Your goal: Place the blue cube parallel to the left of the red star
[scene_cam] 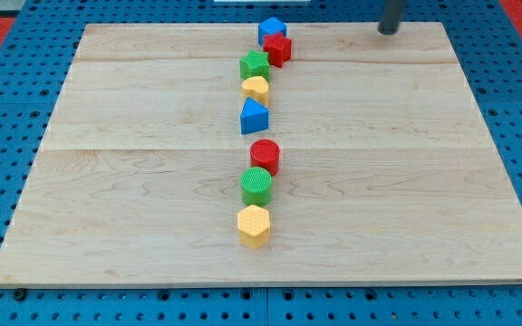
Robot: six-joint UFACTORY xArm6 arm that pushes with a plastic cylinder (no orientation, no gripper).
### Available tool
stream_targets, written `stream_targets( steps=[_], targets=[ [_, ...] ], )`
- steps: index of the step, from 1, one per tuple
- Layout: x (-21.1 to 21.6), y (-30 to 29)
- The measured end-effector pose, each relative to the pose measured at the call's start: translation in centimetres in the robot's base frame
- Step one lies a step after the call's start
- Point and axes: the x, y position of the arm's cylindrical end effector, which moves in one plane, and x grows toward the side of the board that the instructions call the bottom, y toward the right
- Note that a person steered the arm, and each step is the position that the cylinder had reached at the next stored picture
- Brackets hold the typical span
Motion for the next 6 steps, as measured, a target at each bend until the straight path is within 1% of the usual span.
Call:
stream_targets(
  steps=[1, 2, 3, 4, 6],
  targets=[
    [0.1, -7.3],
    [0.6, -16.5],
    [4.1, -19.1],
    [6.5, -21.9],
    [0.8, -21.6]
  ],
)
